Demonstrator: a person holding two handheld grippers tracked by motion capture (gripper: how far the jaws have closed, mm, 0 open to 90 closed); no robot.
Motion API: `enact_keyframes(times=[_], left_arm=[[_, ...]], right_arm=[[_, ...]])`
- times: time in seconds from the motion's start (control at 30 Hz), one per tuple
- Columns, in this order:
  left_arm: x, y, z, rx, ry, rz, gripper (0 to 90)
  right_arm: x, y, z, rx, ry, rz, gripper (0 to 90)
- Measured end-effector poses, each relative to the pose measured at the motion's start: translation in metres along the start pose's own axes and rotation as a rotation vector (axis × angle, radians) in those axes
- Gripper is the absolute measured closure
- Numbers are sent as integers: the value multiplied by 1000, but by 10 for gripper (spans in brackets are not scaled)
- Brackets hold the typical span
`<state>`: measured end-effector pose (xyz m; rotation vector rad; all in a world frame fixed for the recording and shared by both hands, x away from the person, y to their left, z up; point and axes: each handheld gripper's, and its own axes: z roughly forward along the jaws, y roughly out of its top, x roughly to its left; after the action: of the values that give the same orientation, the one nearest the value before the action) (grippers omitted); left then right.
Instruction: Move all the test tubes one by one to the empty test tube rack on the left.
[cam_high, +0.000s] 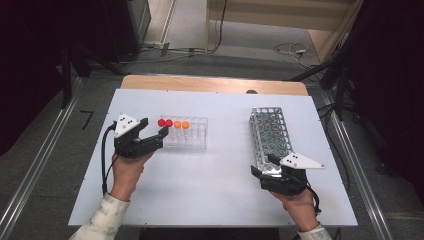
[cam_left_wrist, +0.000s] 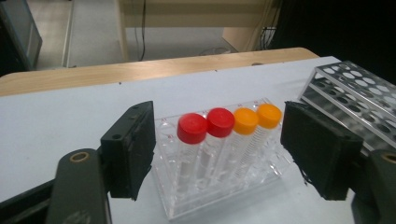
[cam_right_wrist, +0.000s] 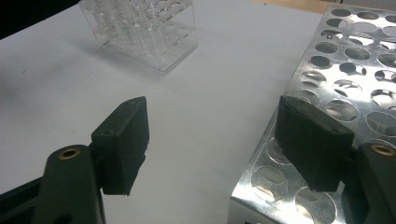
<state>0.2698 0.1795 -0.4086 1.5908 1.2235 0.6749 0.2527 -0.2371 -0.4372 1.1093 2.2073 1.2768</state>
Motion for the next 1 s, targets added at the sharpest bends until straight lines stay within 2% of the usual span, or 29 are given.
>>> enact_keyframes(times=[0.13, 0.3, 0.63, 0.8, 1.0], left_arm=[[-2, -8, -7, 14, -14, -12, 215], [-2, -20, -16, 12, 3, -9, 205], [5, -45, -27, 52, 16, -8, 171], [10, -53, -31, 60, 23, -16, 164], [15, -57, -36, 62, 2, -28, 139]], right_arm=[[-2, 0, -2, -5, -9, -2, 246], [-9, -1, -8, -18, -27, 8, 246], [-26, -9, -21, -31, -75, 24, 241], [-33, -13, -26, -33, -96, 31, 237], [-41, -17, -31, -40, -124, 31, 237]])
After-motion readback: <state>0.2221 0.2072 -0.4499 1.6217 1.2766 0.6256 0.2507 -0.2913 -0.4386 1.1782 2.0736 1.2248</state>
